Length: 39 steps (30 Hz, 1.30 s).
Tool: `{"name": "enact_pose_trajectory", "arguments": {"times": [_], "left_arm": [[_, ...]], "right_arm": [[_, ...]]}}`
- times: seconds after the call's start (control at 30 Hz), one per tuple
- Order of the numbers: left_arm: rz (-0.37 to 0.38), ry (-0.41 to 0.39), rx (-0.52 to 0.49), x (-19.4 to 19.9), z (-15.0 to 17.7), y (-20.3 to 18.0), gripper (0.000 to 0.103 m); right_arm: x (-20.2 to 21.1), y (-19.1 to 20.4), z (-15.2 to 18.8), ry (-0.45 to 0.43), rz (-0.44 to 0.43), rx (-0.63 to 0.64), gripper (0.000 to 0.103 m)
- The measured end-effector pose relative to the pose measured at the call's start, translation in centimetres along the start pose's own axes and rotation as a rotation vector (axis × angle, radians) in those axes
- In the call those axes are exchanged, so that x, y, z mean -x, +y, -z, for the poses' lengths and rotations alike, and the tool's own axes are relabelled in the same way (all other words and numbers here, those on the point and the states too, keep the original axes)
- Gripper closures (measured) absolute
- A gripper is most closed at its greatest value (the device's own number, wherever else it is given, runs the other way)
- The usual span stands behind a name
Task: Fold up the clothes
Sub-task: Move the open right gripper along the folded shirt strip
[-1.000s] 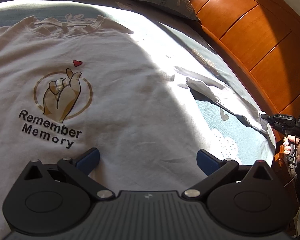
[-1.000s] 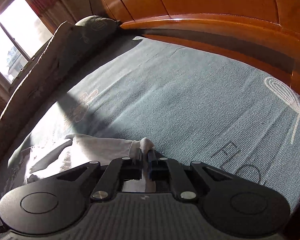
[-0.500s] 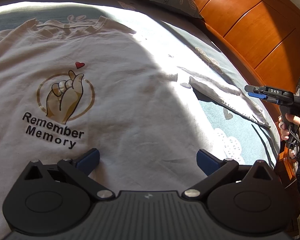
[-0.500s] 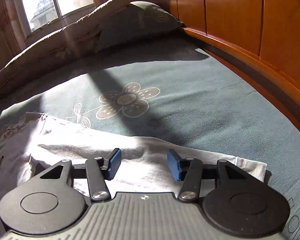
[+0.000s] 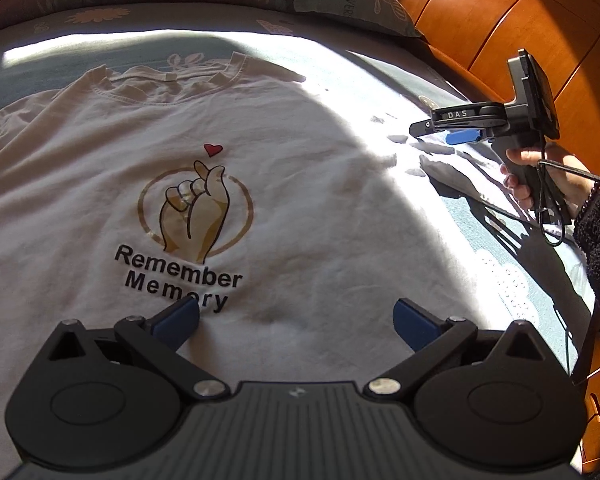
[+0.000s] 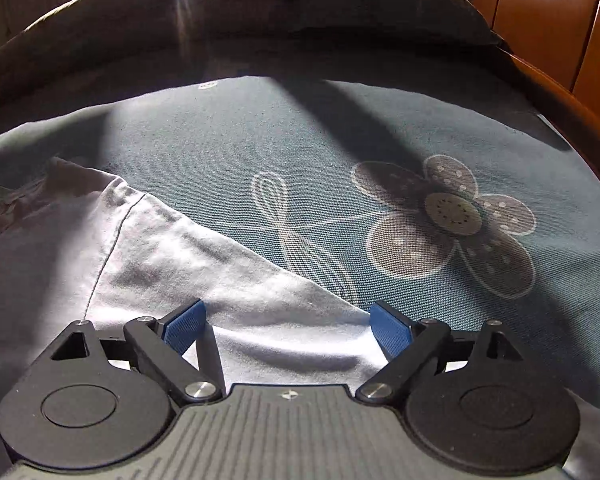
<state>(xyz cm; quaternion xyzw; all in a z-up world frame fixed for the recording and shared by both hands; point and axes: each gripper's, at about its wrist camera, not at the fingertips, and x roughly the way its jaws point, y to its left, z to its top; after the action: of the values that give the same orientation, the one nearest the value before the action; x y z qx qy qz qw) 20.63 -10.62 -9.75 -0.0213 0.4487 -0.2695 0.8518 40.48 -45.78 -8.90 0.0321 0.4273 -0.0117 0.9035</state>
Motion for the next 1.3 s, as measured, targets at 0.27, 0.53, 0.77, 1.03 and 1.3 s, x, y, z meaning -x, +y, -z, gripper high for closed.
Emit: {"name": "enact_pose_trajectory", "arguments": {"times": [0.27,0.53,0.77,1.03,1.3], "left_arm": [[-0.009,-0.007,-0.041,0.0,0.4,-0.3,0.001],[-0.013,-0.015,-0.039,0.1,0.6,-0.3,0.001],[-0.02,-0.008,-0.036,0.2,0.6,-0.4,0.001],[-0.01,-0.015,-0.038,0.1,0.5,-0.2,0.001],[0.067,-0.045,0.068,1.2,-4.8,1.7,0.001]], "right_arm": [[4.8,1.5,5.4,-0.022,0.009,0.117,0.009],[9.0,-2.0,10.3,0.043,-0.018,0.062,0.0],[7.5,-7.5,8.4,-0.064,0.197,-0.113,0.0],[10.6,-10.1,14.2,-0.015,0.205,-0.169,0.0],[10.7,-4.1,7.9,-0.132,0.195,-0.197,0.0]]}}
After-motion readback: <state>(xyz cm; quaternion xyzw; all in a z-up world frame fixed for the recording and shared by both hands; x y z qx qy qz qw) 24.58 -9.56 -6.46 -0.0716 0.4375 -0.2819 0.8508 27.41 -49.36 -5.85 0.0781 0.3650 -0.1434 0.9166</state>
